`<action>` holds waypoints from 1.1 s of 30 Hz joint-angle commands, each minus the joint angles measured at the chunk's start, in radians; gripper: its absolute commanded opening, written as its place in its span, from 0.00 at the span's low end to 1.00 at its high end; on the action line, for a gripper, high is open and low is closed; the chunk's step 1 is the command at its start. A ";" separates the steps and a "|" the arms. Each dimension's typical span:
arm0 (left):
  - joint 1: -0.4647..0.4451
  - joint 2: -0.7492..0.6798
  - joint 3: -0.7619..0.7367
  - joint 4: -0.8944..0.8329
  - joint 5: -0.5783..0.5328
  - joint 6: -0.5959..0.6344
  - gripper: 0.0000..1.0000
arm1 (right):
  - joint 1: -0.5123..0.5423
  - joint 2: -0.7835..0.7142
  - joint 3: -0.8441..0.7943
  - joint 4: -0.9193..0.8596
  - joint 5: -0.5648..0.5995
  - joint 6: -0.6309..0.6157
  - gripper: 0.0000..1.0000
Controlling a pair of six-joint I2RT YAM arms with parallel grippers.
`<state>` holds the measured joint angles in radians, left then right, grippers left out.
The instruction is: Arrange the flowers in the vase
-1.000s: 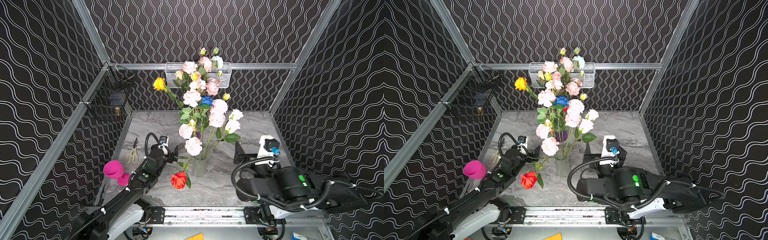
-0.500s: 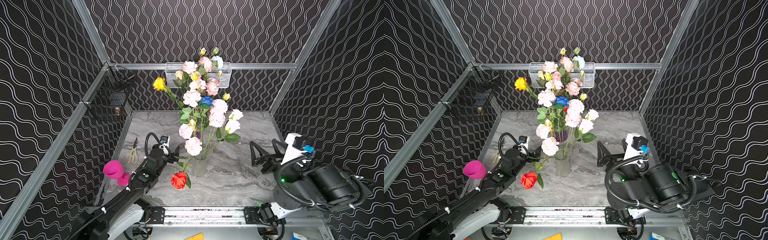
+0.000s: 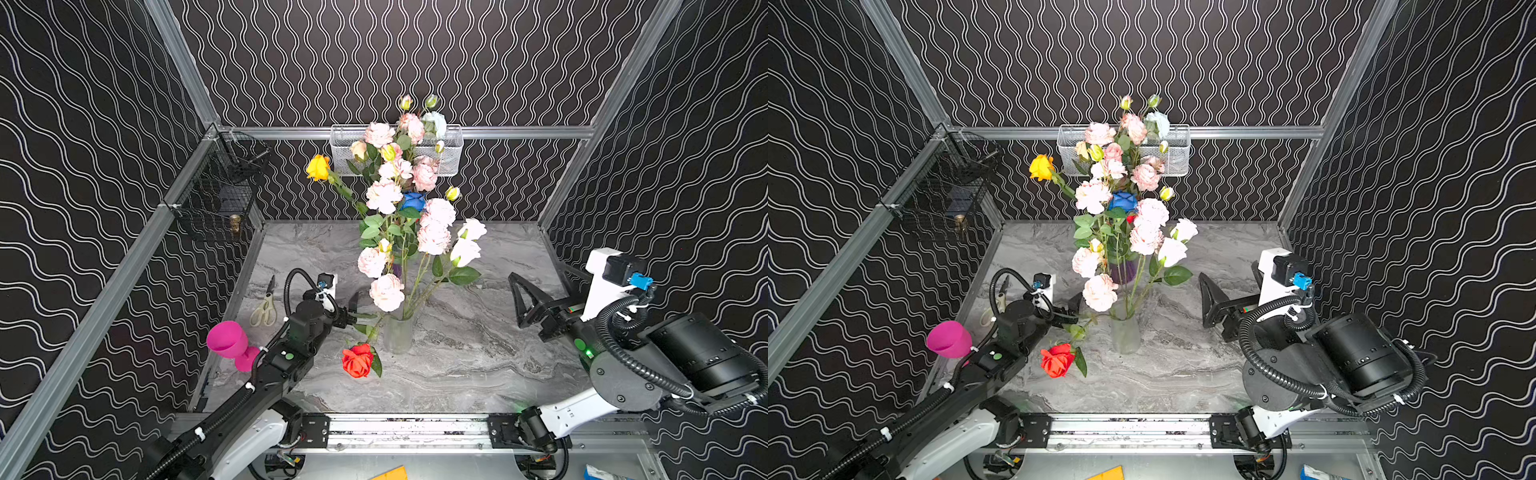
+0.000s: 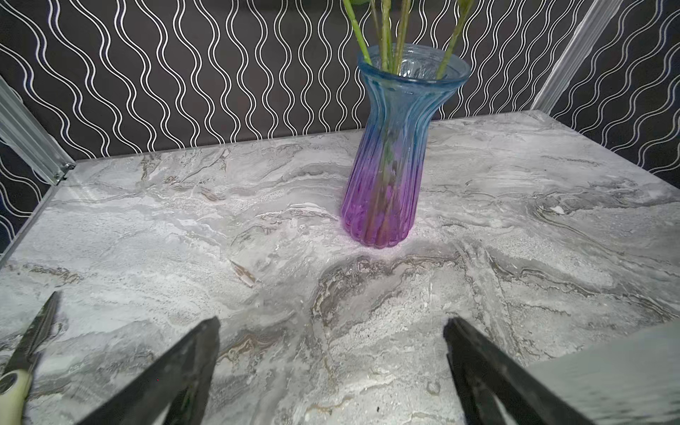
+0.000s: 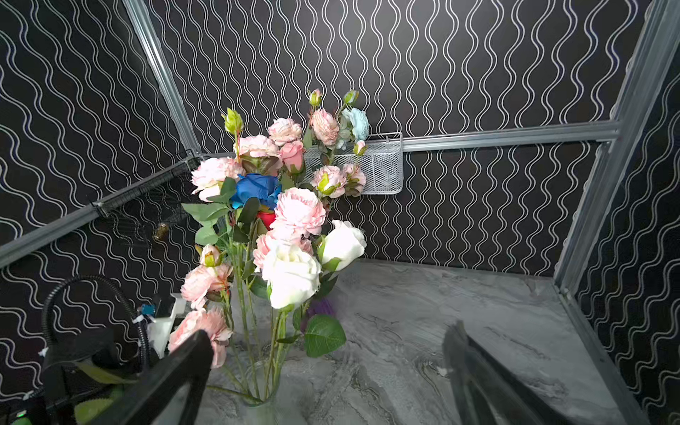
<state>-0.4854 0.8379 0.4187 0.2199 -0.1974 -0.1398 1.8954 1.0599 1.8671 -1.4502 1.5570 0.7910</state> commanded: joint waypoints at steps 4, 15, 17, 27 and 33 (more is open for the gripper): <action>0.001 0.004 0.010 0.022 0.034 -0.003 0.98 | 0.017 -0.011 0.060 -0.006 0.153 -0.152 0.99; 0.001 -0.010 0.009 0.017 0.047 -0.006 0.98 | 0.059 0.136 0.356 0.000 0.155 -0.393 0.99; 0.001 -0.010 0.009 0.021 0.050 -0.007 0.99 | 0.068 0.141 0.380 -0.006 0.152 -0.401 0.99; 0.001 -0.032 0.008 0.004 0.065 -0.002 0.99 | 0.105 0.145 0.322 0.079 0.149 -0.454 0.99; 0.001 -0.046 -0.023 0.051 0.033 0.054 0.99 | 0.108 0.067 0.181 0.337 0.109 -0.659 0.99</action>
<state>-0.4854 0.7986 0.4068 0.2211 -0.1429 -0.1352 2.0010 1.1450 2.0968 -1.2873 1.5620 0.2623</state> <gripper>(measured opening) 0.986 0.991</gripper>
